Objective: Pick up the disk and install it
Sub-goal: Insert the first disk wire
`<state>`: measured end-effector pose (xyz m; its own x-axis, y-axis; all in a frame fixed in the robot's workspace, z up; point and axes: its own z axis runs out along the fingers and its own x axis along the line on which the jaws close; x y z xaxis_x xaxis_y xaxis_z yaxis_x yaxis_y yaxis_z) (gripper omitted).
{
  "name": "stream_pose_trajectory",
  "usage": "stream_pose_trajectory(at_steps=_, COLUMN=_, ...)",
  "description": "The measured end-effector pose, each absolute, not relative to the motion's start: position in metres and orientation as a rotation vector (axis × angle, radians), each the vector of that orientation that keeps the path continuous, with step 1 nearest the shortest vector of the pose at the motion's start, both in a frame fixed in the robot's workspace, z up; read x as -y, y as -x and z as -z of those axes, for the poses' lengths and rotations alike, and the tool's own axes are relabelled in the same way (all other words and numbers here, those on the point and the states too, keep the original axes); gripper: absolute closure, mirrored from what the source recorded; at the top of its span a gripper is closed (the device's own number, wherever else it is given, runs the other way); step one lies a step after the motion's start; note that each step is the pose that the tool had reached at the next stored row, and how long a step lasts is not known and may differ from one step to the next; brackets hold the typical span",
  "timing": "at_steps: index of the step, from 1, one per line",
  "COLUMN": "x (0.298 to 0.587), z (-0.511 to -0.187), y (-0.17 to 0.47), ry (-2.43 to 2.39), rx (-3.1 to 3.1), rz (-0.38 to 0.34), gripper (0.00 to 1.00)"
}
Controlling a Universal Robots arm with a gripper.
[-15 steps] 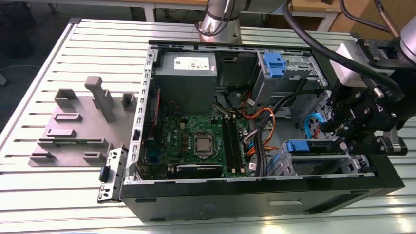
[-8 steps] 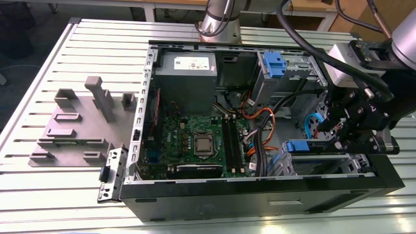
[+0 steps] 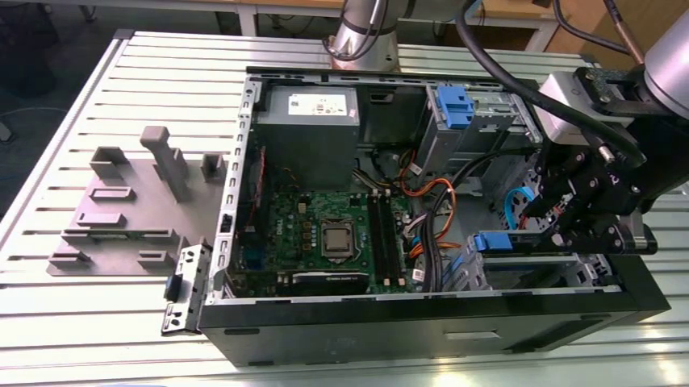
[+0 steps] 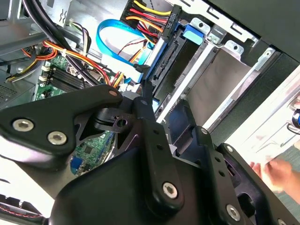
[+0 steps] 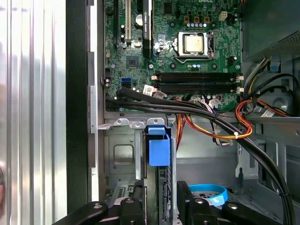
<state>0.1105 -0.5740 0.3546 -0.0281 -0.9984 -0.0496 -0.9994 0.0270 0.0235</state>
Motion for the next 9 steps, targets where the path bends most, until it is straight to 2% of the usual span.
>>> stream_pose_trajectory(at_steps=9, x=0.574, z=-0.3557, y=-0.1105, ry=2.177, rx=-2.237, rz=-0.08, gripper=0.59)
